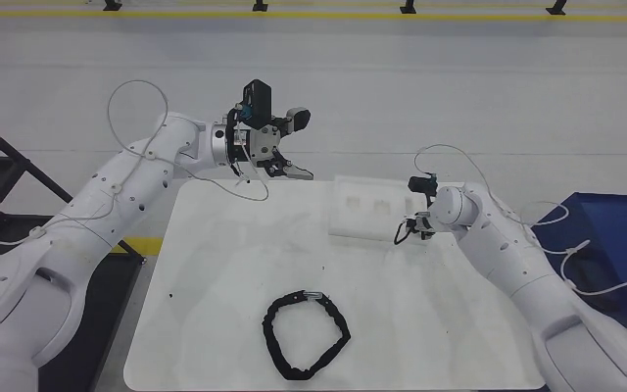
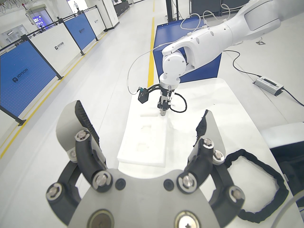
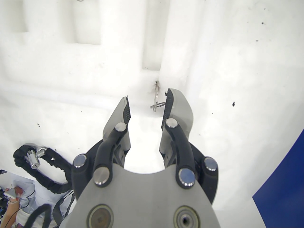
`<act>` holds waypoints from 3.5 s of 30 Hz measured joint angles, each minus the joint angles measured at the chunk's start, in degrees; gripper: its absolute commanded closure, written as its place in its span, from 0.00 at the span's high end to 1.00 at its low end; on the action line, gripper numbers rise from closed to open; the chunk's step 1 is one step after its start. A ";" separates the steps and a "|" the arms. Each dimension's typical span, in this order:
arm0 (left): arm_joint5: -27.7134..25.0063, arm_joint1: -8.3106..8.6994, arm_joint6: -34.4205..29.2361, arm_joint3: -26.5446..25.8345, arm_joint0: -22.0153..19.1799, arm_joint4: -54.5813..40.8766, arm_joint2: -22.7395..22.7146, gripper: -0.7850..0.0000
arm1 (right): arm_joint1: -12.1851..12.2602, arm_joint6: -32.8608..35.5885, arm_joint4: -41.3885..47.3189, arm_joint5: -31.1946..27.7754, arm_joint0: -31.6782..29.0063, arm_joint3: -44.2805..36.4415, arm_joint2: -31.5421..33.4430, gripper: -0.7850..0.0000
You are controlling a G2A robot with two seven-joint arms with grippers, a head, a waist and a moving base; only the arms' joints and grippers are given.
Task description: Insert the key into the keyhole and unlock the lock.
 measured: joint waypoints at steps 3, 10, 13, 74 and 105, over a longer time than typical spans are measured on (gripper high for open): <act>0.00 0.00 0.00 0.00 0.00 0.00 0.00 1.00 | -0.76 -0.48 0.32 -0.22 0.35 1.85 -0.31 0.30; 0.00 0.00 0.00 0.00 0.00 0.00 0.00 1.00 | -2.54 -1.97 0.69 0.07 1.58 6.13 -0.84 0.13; 0.00 0.00 0.00 0.00 0.00 0.00 0.00 1.00 | -3.18 -2.47 0.51 0.20 2.04 7.67 -1.03 0.06; 2.42 0.55 -1.32 -1.50 1.79 3.13 -1.56 1.00 | 7.96 14.36 41.82 -32.31 -21.72 -22.56 34.50 0.00; 0.00 -1.68 -6.78 -2.03 18.05 20.11 7.22 1.00 | 7.96 14.36 41.82 -32.31 -21.72 -22.56 34.50 0.00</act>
